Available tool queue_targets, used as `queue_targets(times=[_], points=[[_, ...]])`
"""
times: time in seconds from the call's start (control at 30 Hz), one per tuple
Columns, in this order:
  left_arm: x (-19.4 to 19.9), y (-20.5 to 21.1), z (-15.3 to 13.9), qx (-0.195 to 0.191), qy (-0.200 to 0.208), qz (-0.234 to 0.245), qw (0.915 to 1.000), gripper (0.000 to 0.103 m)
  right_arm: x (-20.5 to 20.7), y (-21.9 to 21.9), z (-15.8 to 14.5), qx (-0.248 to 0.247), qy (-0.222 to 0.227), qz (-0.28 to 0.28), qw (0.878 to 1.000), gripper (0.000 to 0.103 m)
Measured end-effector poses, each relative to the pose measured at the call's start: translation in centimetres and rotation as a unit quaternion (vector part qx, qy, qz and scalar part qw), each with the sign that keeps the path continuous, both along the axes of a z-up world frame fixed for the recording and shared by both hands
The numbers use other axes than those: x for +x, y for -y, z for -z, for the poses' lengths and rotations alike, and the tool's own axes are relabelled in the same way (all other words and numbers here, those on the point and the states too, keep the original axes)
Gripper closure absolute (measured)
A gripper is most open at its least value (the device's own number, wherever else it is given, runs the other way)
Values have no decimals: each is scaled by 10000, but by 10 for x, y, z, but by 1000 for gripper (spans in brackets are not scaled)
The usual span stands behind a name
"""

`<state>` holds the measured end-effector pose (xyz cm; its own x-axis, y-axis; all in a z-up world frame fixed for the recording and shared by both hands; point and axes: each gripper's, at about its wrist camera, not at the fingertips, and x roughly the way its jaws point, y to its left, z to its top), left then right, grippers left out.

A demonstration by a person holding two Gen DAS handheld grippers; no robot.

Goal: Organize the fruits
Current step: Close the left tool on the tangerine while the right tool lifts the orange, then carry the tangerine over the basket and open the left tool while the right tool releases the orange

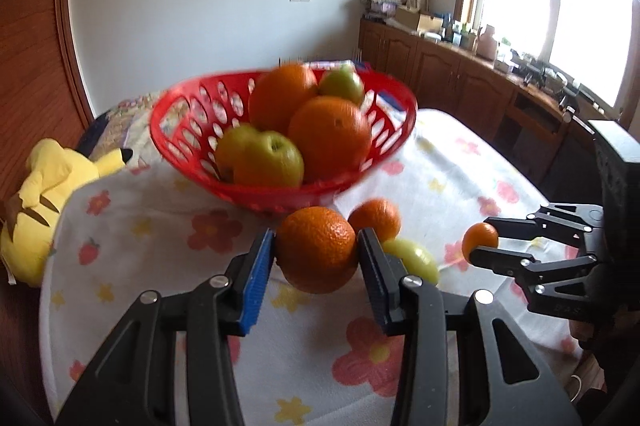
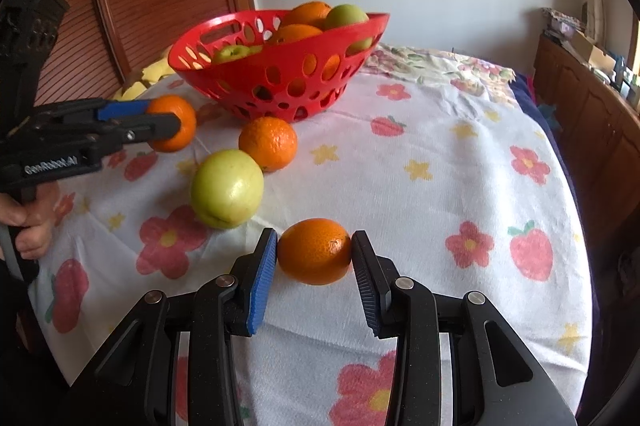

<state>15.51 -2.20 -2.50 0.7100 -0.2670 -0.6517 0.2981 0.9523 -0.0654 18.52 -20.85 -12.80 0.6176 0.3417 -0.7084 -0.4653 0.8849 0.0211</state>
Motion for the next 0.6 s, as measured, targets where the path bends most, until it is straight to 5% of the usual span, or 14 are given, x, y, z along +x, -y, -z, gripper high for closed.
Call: queue_targets(times=[0.27,0.6], points=[[9,-15,-42,-23,507,-105,9987,61,19,2,-50,14,552,-39,9985,65],[47,-33,-42,47,565,-336,9978,61,57,-13,-96,47,1110,-198,9936,65]])
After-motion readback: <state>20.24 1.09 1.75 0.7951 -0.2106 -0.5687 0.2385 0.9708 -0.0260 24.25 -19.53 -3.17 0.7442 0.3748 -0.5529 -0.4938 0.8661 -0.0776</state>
